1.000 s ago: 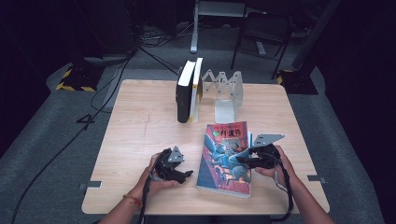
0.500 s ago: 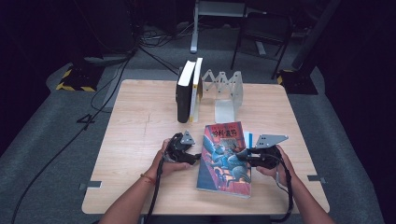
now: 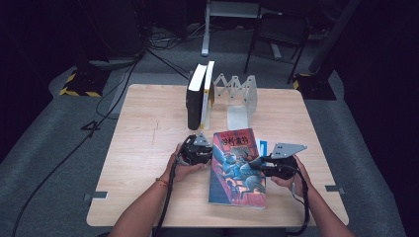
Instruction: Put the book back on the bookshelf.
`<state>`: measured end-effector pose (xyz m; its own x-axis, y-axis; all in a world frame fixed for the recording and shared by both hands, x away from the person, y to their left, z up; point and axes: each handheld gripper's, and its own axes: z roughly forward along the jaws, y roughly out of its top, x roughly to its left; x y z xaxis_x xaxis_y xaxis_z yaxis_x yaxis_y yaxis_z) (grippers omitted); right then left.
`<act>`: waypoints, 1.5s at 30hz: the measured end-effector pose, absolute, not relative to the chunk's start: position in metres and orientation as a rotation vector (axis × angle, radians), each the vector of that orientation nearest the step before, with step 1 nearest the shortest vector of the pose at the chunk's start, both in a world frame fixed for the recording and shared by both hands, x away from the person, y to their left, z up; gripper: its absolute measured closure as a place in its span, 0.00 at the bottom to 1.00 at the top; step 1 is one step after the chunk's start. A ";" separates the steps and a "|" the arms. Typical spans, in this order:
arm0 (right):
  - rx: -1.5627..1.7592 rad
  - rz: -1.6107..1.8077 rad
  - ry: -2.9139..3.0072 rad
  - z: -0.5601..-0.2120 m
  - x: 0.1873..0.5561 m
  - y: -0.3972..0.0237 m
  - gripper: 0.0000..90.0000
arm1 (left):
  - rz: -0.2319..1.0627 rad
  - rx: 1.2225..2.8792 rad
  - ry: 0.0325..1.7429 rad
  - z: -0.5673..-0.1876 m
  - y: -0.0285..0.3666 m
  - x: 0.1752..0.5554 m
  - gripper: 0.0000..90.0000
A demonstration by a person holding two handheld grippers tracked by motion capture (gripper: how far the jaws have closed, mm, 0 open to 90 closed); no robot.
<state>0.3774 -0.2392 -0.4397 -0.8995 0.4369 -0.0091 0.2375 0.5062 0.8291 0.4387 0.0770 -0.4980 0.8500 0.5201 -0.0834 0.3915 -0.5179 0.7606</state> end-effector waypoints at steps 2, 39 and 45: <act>0.565 1.354 2.516 -0.437 0.376 -0.241 0.81 | 0.205 2.166 0.642 -0.492 0.078 0.437 0.84; 0.536 1.452 2.059 -0.385 0.382 -0.247 0.94 | 0.492 1.888 0.578 -0.349 0.072 0.437 0.99; 0.528 1.454 1.998 -0.380 0.383 -0.239 0.94 | 0.519 1.869 0.560 -0.339 0.076 0.433 0.99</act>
<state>0.3827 -0.2394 -0.3799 -0.7377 0.6318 -0.2378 -0.0318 0.3193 0.9471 0.4330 0.0755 -0.3394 0.7949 0.5998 0.0912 0.1364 -0.3232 0.9365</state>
